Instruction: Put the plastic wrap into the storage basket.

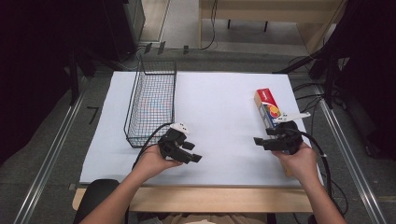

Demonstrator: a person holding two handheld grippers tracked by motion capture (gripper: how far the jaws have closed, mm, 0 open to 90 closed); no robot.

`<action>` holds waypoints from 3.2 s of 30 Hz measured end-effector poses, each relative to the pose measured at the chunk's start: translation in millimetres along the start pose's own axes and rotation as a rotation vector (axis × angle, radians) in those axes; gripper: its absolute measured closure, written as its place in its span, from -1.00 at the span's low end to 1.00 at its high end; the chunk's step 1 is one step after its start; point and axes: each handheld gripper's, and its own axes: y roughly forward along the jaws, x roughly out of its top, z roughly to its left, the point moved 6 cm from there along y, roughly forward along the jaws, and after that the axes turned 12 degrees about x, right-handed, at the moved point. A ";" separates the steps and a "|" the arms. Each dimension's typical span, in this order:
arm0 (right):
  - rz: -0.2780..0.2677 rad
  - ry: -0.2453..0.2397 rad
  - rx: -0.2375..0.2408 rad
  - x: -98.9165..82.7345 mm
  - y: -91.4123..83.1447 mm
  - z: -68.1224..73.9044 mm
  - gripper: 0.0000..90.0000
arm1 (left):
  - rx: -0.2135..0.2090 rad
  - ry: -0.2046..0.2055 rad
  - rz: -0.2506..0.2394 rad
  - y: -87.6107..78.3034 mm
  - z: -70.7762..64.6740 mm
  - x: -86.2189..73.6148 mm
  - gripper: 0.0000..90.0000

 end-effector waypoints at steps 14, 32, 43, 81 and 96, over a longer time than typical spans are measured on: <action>-0.034 0.108 -0.147 -3.3 -25.6 -38.8 -0.25 | 0.009 -0.001 -0.001 -2.7 2.7 -3.3 -0.17; 0.033 0.218 -0.215 -22.0 -10.0 -69.7 -0.43 | 0.026 -0.012 0.028 -0.2 1.5 -10.8 -0.20; 0.186 0.208 -0.253 -32.3 7.3 -75.6 -0.33 | 0.028 -0.016 0.030 -0.4 2.2 -12.9 -0.20; 0.188 0.240 -0.154 -18.2 -14.8 -78.9 -0.08 | 0.039 0.036 0.007 -8.2 1.4 -7.1 -0.22; 0.215 0.066 -0.019 -11.3 -3.0 -42.9 -0.07 | 0.031 0.060 -0.015 -22.4 3.0 -4.6 -0.36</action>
